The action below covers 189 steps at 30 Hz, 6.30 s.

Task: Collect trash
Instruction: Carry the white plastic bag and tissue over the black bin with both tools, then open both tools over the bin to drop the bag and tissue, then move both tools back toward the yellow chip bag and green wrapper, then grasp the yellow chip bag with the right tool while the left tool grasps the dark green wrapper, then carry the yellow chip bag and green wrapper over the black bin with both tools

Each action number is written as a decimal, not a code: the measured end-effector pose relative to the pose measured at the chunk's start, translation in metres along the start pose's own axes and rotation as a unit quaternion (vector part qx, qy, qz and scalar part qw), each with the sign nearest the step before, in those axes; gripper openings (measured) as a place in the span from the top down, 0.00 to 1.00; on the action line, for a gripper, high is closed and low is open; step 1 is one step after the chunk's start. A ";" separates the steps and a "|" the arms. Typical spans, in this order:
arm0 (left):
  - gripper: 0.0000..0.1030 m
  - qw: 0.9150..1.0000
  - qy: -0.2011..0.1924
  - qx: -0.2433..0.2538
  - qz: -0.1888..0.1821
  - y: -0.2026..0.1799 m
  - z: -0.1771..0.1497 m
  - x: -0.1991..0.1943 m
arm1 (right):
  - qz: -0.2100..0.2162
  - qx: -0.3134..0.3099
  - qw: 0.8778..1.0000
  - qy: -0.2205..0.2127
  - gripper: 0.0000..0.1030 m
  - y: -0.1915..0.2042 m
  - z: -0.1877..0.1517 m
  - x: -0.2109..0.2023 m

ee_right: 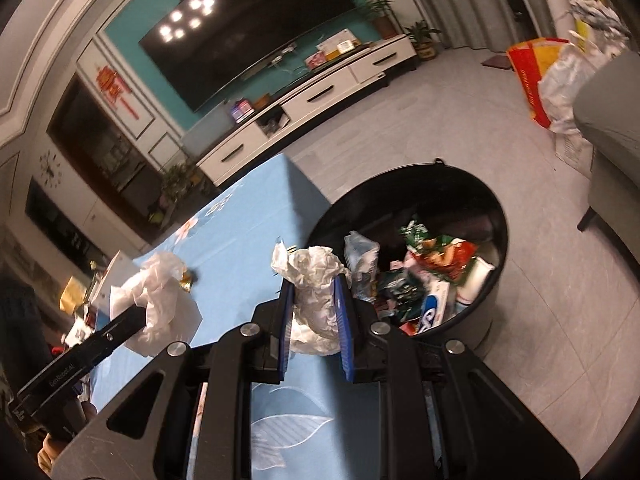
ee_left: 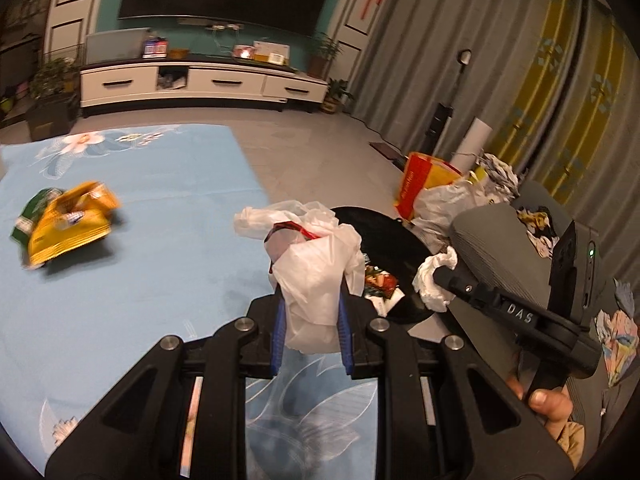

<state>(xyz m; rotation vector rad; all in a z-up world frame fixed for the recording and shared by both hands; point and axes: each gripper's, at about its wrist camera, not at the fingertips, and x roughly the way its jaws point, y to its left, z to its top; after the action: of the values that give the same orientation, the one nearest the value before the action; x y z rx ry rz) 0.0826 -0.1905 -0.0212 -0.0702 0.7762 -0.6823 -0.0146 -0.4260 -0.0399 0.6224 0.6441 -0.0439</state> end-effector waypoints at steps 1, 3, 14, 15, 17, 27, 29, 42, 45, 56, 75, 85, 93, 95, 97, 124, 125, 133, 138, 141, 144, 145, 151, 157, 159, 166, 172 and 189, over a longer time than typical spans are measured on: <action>0.78 1.000 0.003 0.004 -0.005 -0.005 0.002 0.006 | -0.002 0.005 1.000 0.000 0.80 -0.005 0.000 0.001; 0.78 1.000 0.012 0.011 -0.019 -0.014 0.008 0.021 | -0.008 0.010 1.000 0.000 0.79 -0.012 0.002 0.004; 0.76 0.997 0.064 0.033 -0.041 -0.050 0.026 0.101 | -0.027 0.030 0.999 -0.003 0.76 -0.037 0.016 0.023; 0.75 0.996 0.068 0.036 -0.042 -0.052 0.026 0.107 | -0.032 0.030 0.999 -0.003 0.76 -0.039 0.018 0.025; 0.70 0.996 0.075 0.042 -0.039 -0.056 0.025 0.117 | -0.037 0.034 0.999 0.000 0.75 -0.044 0.021 0.029; 0.36 0.996 0.078 0.033 -0.032 -0.048 0.024 0.119 | -0.033 0.069 0.997 0.005 0.48 -0.056 0.021 0.031; 0.30 0.997 0.074 0.026 -0.027 -0.042 0.023 0.113 | -0.033 0.069 0.997 0.006 0.47 -0.053 0.019 0.027; 0.12 0.993 0.044 -0.055 0.096 0.052 -0.021 0.007 | -0.022 0.013 0.999 0.039 0.43 0.008 0.000 0.018; 0.11 0.989 0.033 -0.067 0.127 0.073 -0.035 -0.022 | -0.020 -0.009 0.999 0.048 0.43 0.032 -0.005 0.018; 0.07 0.972 -0.023 -0.140 0.187 0.132 -0.089 -0.115 | -0.004 -0.104 0.989 0.100 0.42 0.133 -0.039 0.041; 0.06 0.961 -0.072 -0.213 0.162 0.194 -0.119 -0.155 | 0.008 -0.195 0.969 0.152 0.42 0.236 -0.084 0.087; 0.06 0.957 -0.082 -0.238 0.144 0.229 -0.102 -0.144 | 0.025 -0.219 0.963 0.153 0.42 0.268 -0.074 0.125; 0.06 0.957 -0.086 -0.235 0.146 0.259 -0.070 -0.125 | 0.050 -0.229 0.960 0.157 0.42 0.302 -0.053 0.176; 0.06 0.957 -0.089 -0.235 0.147 0.266 -0.062 -0.121 | 0.059 -0.223 0.960 0.160 0.42 0.308 -0.048 0.188; 0.06 0.955 -0.095 -0.240 0.148 0.275 -0.054 -0.116 | 0.067 -0.217 0.960 0.161 0.42 0.315 -0.042 0.201; 0.24 0.970 -0.053 -0.182 0.150 0.304 0.003 -0.027 | -0.021 -0.274 0.955 0.110 0.85 0.288 -0.034 0.233; 0.26 0.971 -0.049 -0.180 0.151 0.303 0.004 -0.022 | -0.020 -0.269 0.957 0.104 0.85 0.284 -0.030 0.227; 0.53 0.969 -0.021 -0.177 0.171 0.307 0.014 0.010 | -0.004 -0.233 0.968 0.092 0.85 0.253 -0.018 0.191; 0.83 0.969 -0.008 -0.171 0.179 0.306 0.018 0.020 | -0.002 -0.220 0.971 0.089 0.85 0.242 -0.019 0.176; 0.90 0.970 -0.008 -0.161 0.183 0.300 0.018 0.020 | -0.002 -0.212 0.973 0.090 0.85 0.237 -0.019 0.169; 0.93 0.971 -0.010 -0.150 0.186 0.291 0.019 0.016 | -0.002 -0.208 0.974 0.089 0.85 0.232 -0.019 0.161; 0.93 0.971 -0.011 -0.146 0.187 0.288 0.020 0.014 | -0.002 -0.208 0.974 0.088 0.85 0.231 -0.019 0.158; 0.94 0.974 -0.021 -0.127 0.188 0.265 0.019 -0.008 | -0.004 -0.202 0.976 0.083 0.85 0.223 -0.021 0.140; 0.94 0.975 -0.027 -0.122 0.184 0.241 0.012 -0.032 | -0.006 -0.199 0.977 0.079 0.85 0.216 -0.024 0.122; 0.94 0.976 -0.031 -0.120 0.178 0.235 0.010 -0.039 | -0.005 -0.198 0.977 0.078 0.85 0.215 -0.026 0.115; 0.94 0.979 -0.038 -0.113 0.164 0.205 -0.001 -0.066 | 0.000 -0.197 0.977 0.075 0.85 0.213 -0.033 0.095; 0.94 0.983 -0.042 -0.099 0.147 0.176 -0.003 -0.077 | 0.000 -0.188 0.980 0.060 0.85 0.200 -0.032 0.072; 0.94 0.995 -0.018 -0.025 0.092 0.078 0.004 -0.056 | -0.011 -0.136 0.990 0.025 0.85 0.135 -0.019 0.027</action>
<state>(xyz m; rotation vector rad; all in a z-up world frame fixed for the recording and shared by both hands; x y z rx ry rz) 0.0988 -0.0965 -0.0065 -0.0548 0.7541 -0.4857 0.0276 -0.3006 0.0040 0.3540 0.6905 0.0385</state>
